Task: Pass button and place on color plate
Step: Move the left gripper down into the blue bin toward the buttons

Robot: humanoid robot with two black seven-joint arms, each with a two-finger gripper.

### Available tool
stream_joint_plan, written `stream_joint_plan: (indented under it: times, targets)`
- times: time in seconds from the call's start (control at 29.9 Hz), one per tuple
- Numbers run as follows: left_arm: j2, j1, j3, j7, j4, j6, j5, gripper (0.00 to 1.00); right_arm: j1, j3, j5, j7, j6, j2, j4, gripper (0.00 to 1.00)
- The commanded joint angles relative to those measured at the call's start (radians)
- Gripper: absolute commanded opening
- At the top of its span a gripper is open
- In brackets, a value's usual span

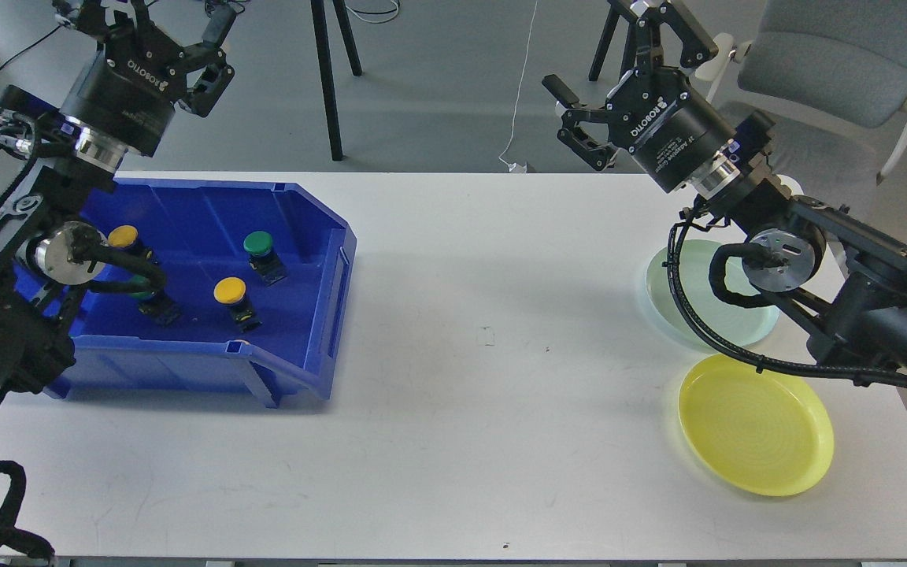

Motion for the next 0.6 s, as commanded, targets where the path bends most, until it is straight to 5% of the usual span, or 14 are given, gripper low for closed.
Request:
stream_joint_plan:
  times: [0.0,0.23,0.43,0.57]
  targets:
    - [0.001,0.023,0.004,0.0,0.009,0.0,-0.003,1.0,-0.002,0.019,-0.001,0.0,0.0,0.001,-0.001,0.99]
    - [-0.02,0.019,0.01,0.0,0.091,0.0,-0.059,1.0,-0.007,0.025,0.001,0.0,0.0,-0.002,-0.001,0.99]
    - [-0.051,0.115,-0.059,0.0,-0.295,0.0,-0.063,1.0,-0.038,0.025,0.002,0.0,0.0,-0.01,0.003,0.99]
    - [0.01,0.111,-0.047,0.0,-0.382,0.0,-0.053,1.0,-0.048,0.025,0.002,0.0,0.0,-0.011,0.005,0.99]
